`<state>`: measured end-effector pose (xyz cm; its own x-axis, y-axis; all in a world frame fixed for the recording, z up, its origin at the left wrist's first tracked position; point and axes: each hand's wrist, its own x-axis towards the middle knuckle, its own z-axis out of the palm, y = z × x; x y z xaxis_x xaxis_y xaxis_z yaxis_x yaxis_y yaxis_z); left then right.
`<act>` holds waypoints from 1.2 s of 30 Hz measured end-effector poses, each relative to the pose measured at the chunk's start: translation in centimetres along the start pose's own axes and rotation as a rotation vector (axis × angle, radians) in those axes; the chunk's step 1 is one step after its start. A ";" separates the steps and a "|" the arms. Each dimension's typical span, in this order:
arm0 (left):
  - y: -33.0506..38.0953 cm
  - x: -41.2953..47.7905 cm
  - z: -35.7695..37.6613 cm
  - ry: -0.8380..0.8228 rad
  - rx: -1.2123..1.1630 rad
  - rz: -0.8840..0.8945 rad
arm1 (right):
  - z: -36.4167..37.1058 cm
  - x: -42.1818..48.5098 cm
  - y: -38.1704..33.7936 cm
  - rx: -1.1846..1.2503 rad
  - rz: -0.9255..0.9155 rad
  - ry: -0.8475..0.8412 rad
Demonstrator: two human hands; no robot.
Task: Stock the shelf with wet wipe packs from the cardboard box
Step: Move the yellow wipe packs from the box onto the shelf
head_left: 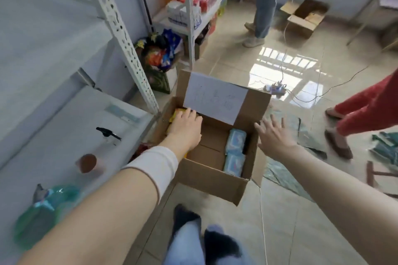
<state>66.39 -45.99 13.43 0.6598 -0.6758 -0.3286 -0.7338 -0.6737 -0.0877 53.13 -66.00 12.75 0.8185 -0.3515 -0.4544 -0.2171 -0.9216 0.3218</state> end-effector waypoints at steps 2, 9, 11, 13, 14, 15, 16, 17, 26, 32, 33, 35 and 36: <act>0.2 1.1 1.5 -0.041 0.016 0.019 | 2.2 0.3 0.0 0.037 -0.002 -0.066; -3.0 6.6 5.9 -0.193 -0.032 0.023 | 6.3 5.1 -4.3 0.132 -0.056 -0.220; -4.6 8.7 7.4 -0.225 -0.082 0.002 | 6.8 7.1 -6.6 0.155 -0.085 -0.261; -6.4 11.1 9.4 -0.277 -0.171 -0.035 | 7.4 9.5 -9.3 0.194 -0.117 -0.324; -7.3 12.5 10.6 -0.306 -0.215 -0.057 | 7.8 11.0 -10.6 0.215 -0.131 -0.351; -8.2 13.9 11.9 -0.337 -0.253 -0.079 | 8.3 12.5 -12.0 0.239 -0.147 -0.372; -9.1 15.3 13.3 -0.371 -0.287 -0.097 | 8.6 13.9 -13.4 0.268 -0.161 -0.394; -10.0 16.7 14.7 -0.402 -0.317 -0.117 | 9.0 15.3 -14.7 0.303 -0.166 -0.417; -13.9 30.5 27.7 -0.405 -0.721 -0.429 | 15.0 29.9 -25.3 0.924 0.165 -0.584; -12.5 33.8 33.2 -0.216 -0.824 -0.520 | 18.4 36.4 -31.4 1.399 0.518 -0.589; -12.1 34.0 33.3 -0.188 -0.836 -0.553 | 18.5 36.7 -32.0 1.451 0.609 -0.559; -11.7 34.3 33.4 -0.171 -0.863 -0.593 | 18.6 37.0 -33.0 1.502 0.733 -0.515; -11.6 34.5 33.5 -0.179 -0.872 -0.598 | 18.6 37.1 -33.3 1.513 0.770 -0.501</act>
<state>92.24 -51.48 -28.36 0.7881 -0.1594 -0.5945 0.1163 -0.9099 0.3982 80.78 -51.46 -30.29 0.1400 -0.4829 -0.8644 -0.9312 0.2325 -0.2806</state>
